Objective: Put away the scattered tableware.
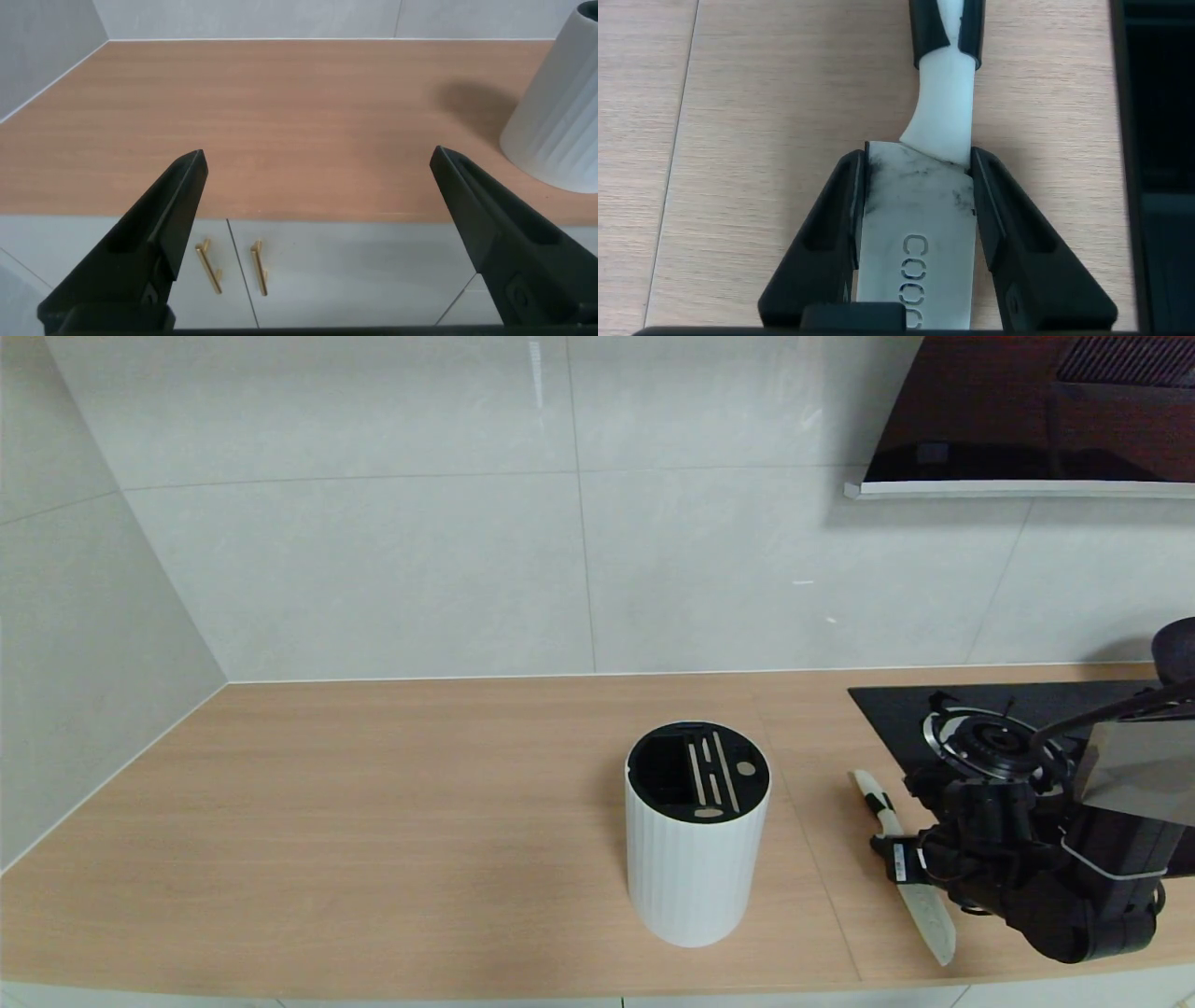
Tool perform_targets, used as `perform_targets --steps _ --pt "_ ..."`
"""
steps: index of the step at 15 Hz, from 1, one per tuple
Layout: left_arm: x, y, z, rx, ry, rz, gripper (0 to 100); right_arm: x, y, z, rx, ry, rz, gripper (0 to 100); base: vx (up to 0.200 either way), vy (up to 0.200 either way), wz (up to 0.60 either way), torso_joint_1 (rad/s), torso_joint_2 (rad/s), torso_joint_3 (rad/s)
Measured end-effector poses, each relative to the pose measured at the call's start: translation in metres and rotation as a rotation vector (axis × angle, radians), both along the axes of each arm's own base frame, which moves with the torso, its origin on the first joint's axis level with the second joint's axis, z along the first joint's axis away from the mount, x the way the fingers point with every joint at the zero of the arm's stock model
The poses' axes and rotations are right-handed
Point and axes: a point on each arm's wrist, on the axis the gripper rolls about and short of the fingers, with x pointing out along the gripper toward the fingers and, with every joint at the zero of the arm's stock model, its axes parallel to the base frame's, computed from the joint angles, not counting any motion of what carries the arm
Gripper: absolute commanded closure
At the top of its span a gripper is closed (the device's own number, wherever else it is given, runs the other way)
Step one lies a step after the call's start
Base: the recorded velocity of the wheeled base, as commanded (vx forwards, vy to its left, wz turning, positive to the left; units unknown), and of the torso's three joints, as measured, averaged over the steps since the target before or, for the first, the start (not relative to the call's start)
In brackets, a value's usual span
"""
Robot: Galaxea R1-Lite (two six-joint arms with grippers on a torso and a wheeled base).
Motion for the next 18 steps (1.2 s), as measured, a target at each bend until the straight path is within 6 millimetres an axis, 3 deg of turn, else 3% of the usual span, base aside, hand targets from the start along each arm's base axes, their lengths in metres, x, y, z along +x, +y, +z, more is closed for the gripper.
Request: perform_targets --steps 4,7,10,14,16,18 --pt "0.0 0.0 0.0 0.002 0.0 0.0 0 -0.001 -0.001 0.012 -0.001 -0.04 -0.008 100 0.0 0.0 0.0 0.0 0.0 0.0" --pt "0.0 0.0 0.0 0.005 0.0 0.0 0 -0.002 -0.002 0.04 -0.012 -0.13 -0.044 100 0.0 0.0 0.0 0.0 0.0 0.0" --pt "-0.002 0.0 0.007 0.017 -0.015 -0.014 0 -0.007 0.002 0.083 0.002 -0.261 -0.04 100 0.0 0.0 0.0 0.0 0.0 0.0" --pt "-0.006 -0.003 0.086 0.041 -0.076 -0.117 0 -0.004 0.026 0.169 0.045 -0.476 0.02 100 0.0 0.0 0.0 0.0 0.0 0.0" --pt "0.011 -0.003 0.134 0.048 -0.053 -0.156 0 -0.018 0.051 0.212 0.087 -0.588 0.088 100 0.0 0.0 0.0 0.0 0.0 0.0" --pt "0.044 -0.004 0.179 0.033 -0.03 -0.203 0 -0.041 0.074 0.24 0.13 -0.663 0.149 100 0.0 0.0 0.0 0.0 0.0 0.0"
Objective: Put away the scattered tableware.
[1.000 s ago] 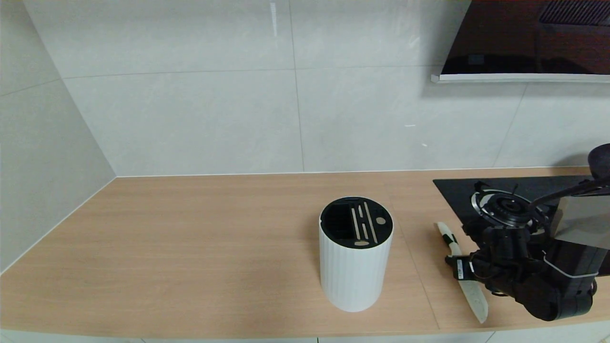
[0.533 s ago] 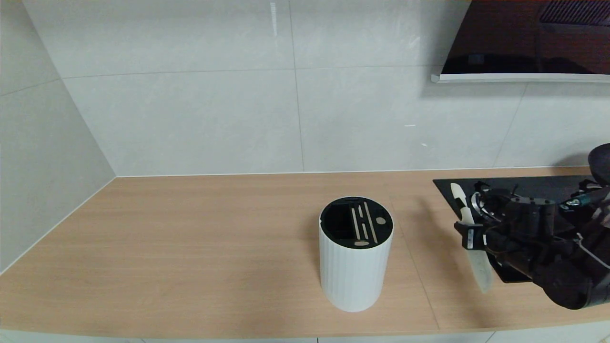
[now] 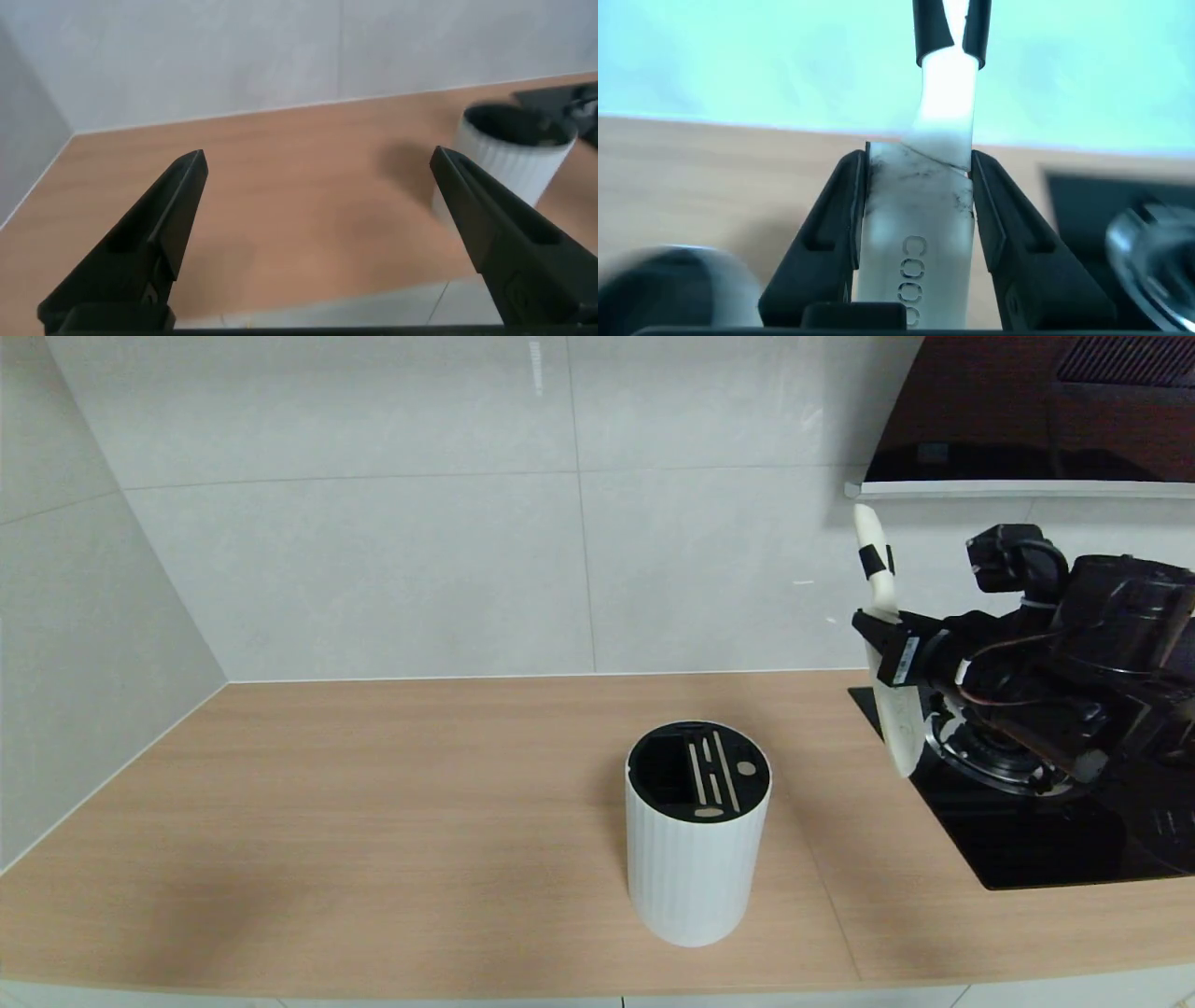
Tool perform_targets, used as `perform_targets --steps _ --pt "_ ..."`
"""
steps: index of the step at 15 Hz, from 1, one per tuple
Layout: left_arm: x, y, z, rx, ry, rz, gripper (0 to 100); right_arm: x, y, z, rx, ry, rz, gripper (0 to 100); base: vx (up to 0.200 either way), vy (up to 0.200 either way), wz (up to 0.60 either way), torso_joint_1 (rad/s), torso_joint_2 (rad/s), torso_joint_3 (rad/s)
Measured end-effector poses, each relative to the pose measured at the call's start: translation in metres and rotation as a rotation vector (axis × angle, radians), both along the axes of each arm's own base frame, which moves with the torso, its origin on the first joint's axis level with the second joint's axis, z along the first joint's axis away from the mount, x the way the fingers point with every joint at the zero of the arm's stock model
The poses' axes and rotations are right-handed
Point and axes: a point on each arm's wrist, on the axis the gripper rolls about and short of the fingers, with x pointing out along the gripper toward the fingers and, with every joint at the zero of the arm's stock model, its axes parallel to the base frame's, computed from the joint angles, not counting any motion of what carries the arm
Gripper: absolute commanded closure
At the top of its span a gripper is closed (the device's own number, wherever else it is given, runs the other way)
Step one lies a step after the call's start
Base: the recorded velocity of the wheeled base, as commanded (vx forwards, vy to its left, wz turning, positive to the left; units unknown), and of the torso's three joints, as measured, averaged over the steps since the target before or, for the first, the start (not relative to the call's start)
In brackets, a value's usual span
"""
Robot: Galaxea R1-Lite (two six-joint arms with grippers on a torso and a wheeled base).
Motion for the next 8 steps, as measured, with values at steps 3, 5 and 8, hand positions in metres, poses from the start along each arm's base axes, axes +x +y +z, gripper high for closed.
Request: perform_targets --steps 3,5,8 --pt "0.057 -0.016 0.042 -0.136 -0.041 -0.211 0 -0.038 0.029 0.015 0.017 -0.04 0.094 100 0.0 0.0 0.0 0.0 0.0 0.0" --pt "0.092 -0.041 0.041 -0.258 0.04 -0.364 0 -0.063 0.046 0.019 0.024 -0.05 0.181 100 0.0 0.0 0.0 0.0 0.0 0.0" --pt "0.129 -0.076 0.018 -0.284 0.182 -0.48 0 -0.089 0.064 0.012 0.011 -0.027 0.292 100 0.0 0.0 0.0 0.0 0.0 0.0"
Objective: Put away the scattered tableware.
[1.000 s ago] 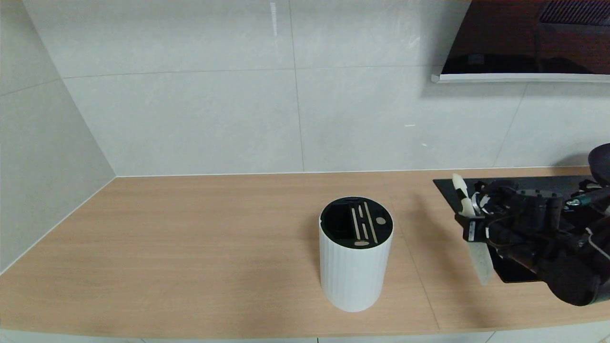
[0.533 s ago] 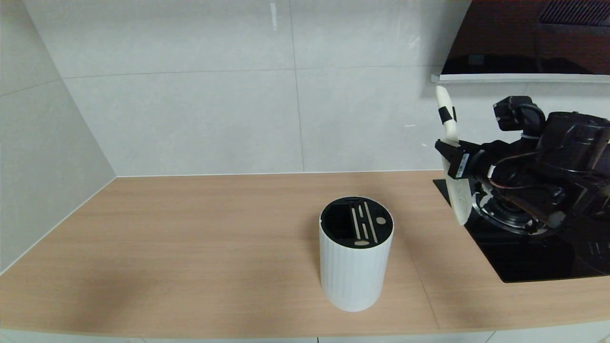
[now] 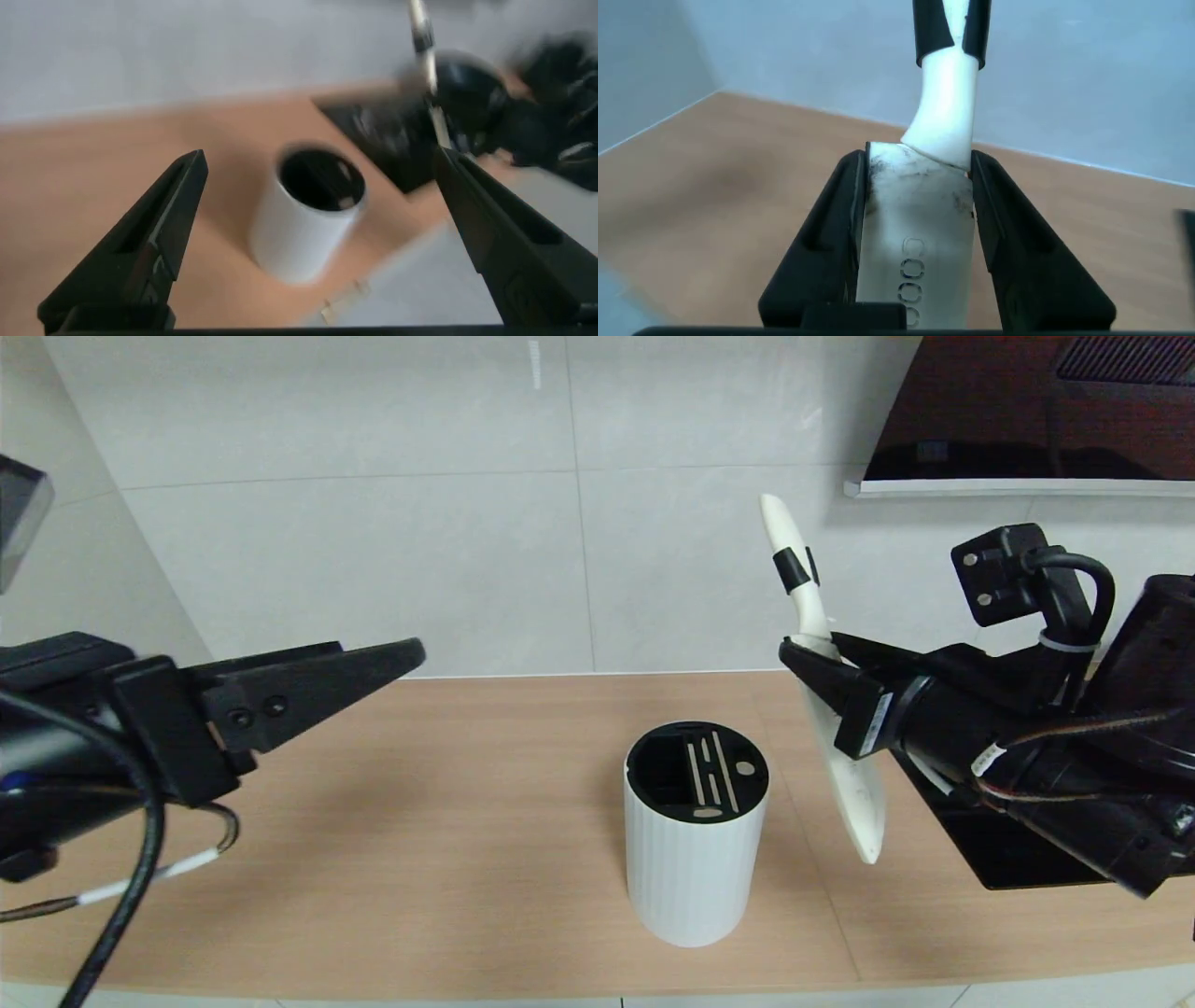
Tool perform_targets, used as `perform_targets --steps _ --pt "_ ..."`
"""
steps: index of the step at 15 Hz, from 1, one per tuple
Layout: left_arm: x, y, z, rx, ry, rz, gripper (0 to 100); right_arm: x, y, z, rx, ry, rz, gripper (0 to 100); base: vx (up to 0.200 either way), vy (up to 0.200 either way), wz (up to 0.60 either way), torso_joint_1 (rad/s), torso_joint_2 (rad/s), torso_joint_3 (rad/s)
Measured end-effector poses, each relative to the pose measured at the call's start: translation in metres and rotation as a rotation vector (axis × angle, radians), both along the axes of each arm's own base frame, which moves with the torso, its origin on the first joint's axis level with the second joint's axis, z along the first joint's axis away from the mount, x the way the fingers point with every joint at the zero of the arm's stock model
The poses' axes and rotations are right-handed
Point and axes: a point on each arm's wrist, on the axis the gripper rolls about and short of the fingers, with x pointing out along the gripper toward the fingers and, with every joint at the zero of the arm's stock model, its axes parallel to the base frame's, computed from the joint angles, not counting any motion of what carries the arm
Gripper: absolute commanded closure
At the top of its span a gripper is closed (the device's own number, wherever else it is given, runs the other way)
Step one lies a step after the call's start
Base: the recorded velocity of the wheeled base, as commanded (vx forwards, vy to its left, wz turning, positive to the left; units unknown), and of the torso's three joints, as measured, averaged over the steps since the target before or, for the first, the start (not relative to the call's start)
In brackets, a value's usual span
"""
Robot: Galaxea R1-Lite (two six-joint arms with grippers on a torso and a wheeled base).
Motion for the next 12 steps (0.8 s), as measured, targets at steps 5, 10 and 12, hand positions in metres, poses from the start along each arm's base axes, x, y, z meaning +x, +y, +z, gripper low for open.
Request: perform_targets --steps 5,10,12 --pt "0.059 -0.037 0.013 -0.063 -0.027 -0.031 0 0.012 0.023 0.013 0.021 -0.02 0.03 100 0.0 0.0 0.0 0.0 0.0 0.0" --pt "0.09 -0.08 -0.011 -0.245 -0.025 -0.185 0 0.012 0.054 -0.016 -0.041 0.052 0.082 100 0.0 0.0 0.0 0.0 0.0 0.0" --pt "0.094 -0.088 -0.026 -0.228 0.02 -0.198 0 0.003 0.064 -0.022 -0.055 0.067 0.106 100 0.0 0.0 0.0 0.0 0.0 0.0"
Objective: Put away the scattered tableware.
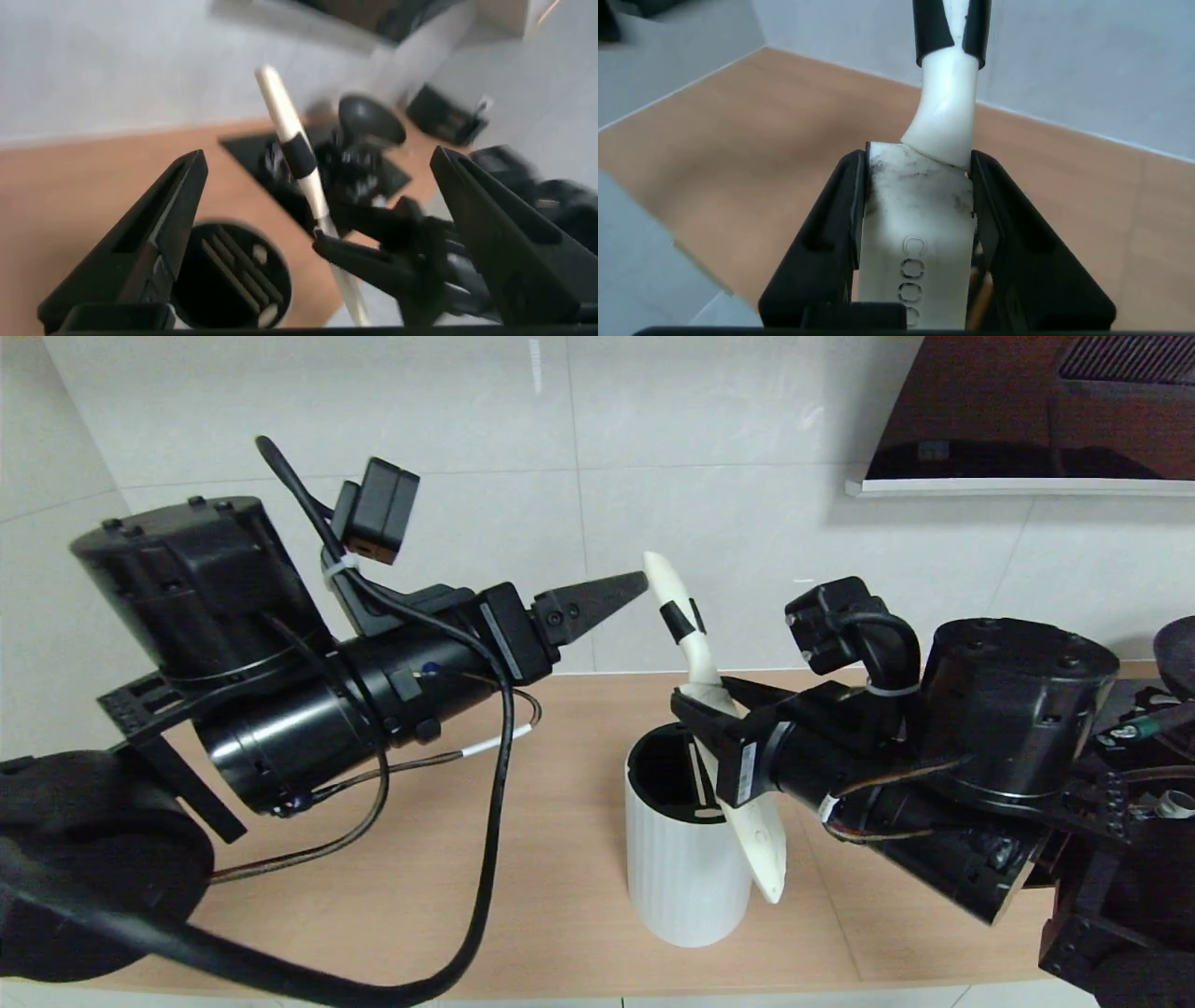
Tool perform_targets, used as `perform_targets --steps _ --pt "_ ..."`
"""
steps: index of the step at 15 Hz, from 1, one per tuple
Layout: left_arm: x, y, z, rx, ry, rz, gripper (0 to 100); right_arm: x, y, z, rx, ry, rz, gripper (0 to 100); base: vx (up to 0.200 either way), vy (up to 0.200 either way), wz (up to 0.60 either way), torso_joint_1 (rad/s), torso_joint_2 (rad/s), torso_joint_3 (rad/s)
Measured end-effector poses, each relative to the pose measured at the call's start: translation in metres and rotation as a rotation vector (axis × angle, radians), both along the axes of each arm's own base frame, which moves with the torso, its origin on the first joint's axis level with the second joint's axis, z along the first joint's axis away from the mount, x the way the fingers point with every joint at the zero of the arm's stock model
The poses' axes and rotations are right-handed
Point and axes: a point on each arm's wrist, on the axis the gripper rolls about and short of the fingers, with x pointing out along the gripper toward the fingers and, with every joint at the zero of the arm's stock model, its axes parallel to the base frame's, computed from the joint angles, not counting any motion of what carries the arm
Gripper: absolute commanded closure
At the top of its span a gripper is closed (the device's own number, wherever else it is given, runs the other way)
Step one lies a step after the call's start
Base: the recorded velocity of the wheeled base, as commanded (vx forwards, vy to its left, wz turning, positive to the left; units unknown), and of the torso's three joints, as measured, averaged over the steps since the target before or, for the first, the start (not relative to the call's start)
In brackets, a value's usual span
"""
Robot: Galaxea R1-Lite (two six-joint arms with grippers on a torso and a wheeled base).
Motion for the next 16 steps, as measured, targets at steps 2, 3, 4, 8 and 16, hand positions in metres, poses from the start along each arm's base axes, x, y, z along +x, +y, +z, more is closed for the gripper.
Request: perform_targets --steps 2,3,4,8,16 --pt "0.002 -0.007 -0.009 0.016 0.026 -0.015 0 -0.008 0.007 -0.004 -0.009 0.009 0.017 100 0.0 0.0 0.0 0.0 0.0 0.0" --pt "0.004 -0.009 -0.014 0.024 0.038 -0.016 0 -0.012 0.01 -0.005 -0.013 0.012 0.028 100 0.0 0.0 0.0 0.0 0.0 0.0" --pt "0.007 -0.012 -0.019 0.032 0.051 -0.016 0 -0.014 0.012 -0.006 -0.014 0.014 0.036 100 0.0 0.0 0.0 0.0 0.0 0.0" --pt "0.014 -0.017 -0.031 0.054 0.082 -0.019 0 -0.024 0.018 -0.011 -0.029 0.024 0.073 100 0.0 0.0 0.0 0.0 0.0 0.0" --pt "0.007 -0.028 -0.037 0.068 0.096 -0.056 0 -0.028 0.019 -0.016 -0.045 0.036 0.087 100 0.0 0.0 0.0 0.0 0.0 0.0"
